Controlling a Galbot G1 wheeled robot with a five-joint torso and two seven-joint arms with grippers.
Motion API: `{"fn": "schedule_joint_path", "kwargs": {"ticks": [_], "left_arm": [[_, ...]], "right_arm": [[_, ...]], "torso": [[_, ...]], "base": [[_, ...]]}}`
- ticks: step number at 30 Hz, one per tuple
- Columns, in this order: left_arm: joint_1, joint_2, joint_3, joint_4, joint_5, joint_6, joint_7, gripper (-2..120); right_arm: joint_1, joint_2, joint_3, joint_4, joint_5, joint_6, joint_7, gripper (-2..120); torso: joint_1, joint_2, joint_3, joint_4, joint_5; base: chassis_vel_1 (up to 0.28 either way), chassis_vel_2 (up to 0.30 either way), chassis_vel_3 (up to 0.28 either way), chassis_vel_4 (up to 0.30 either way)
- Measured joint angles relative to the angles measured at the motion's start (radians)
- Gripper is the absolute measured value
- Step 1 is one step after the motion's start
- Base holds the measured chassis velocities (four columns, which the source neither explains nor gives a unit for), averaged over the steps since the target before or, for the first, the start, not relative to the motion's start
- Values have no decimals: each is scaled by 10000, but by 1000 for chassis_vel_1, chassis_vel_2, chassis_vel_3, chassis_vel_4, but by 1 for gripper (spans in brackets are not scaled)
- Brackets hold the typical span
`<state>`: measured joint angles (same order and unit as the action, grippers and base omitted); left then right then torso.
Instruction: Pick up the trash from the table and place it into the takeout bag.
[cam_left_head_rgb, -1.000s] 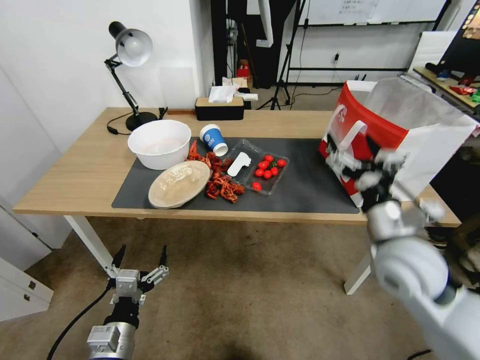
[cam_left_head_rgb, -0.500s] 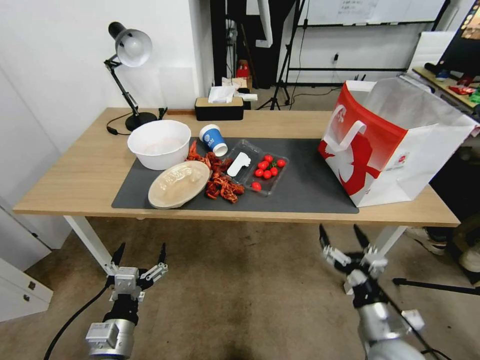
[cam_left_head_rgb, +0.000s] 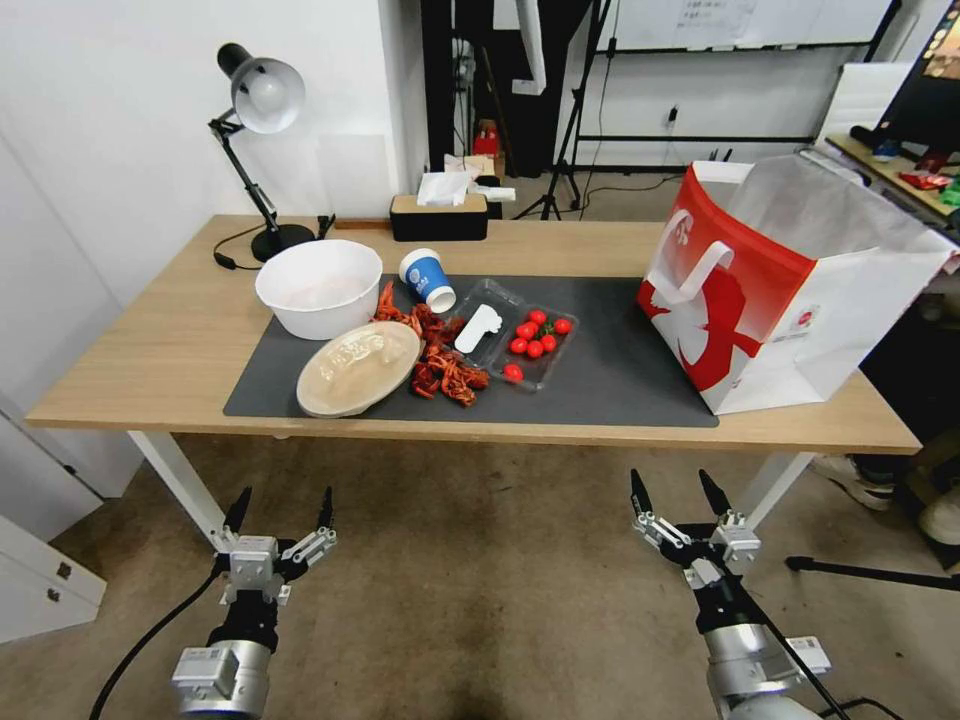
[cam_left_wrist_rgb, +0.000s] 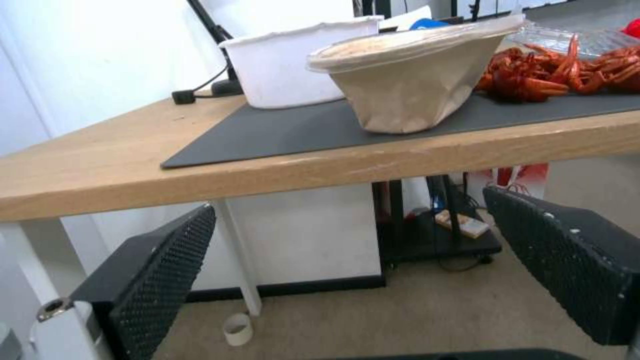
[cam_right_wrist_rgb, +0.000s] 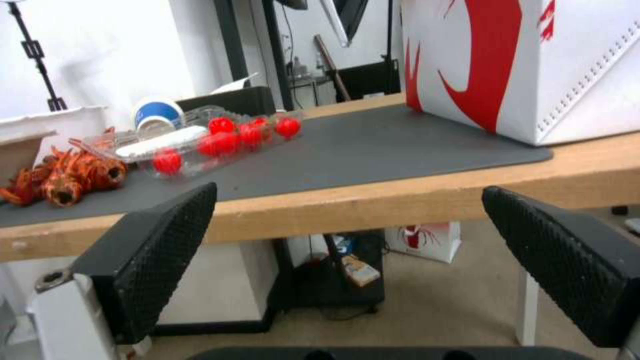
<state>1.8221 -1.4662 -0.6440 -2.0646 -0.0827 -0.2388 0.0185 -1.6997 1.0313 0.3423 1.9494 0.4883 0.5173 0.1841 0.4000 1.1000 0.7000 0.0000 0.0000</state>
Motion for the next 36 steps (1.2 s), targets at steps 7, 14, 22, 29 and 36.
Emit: {"fn": "schedule_joint_path", "kwargs": {"ticks": [7, 14, 22, 29, 36], "left_arm": [[-191, 215, -95, -34, -170, -5, -249, 100], [-1219, 1491, -608, -764, -2119, 1128, -784, 100], [-3174, 4424, -1150, -2231, -12141, 5608, -3819, 100], [-4622, 4270, -916, -1422, -16275, 6673, -5325, 100], [-4782, 4119, -975, -1173, -17008, 7121, -6133, 100]], "right_arm": [[42, -15, -35, 56, -42, -62, 55, 100], [105, -90, -46, 117, -65, -197, 171, 100], [205, -116, -30, 313, -256, -475, 480, 100], [257, -149, 27, 325, -312, -595, 599, 100], [529, -242, -157, 325, -342, -794, 761, 100]], "torso": [[-1, 0, 0, 2, -1], [0, 0, 1, 1, -5], [1, -2, 1, 1, 1], [3, -2, 2, -4, -3], [1, -2, 1, 3, 0]], "base": [[0, 0, 0, 0], [0, 0, 0, 0], [0, 0, 0, 0], [0, 0, 0, 0], [0, 0, 0, 0]]}}
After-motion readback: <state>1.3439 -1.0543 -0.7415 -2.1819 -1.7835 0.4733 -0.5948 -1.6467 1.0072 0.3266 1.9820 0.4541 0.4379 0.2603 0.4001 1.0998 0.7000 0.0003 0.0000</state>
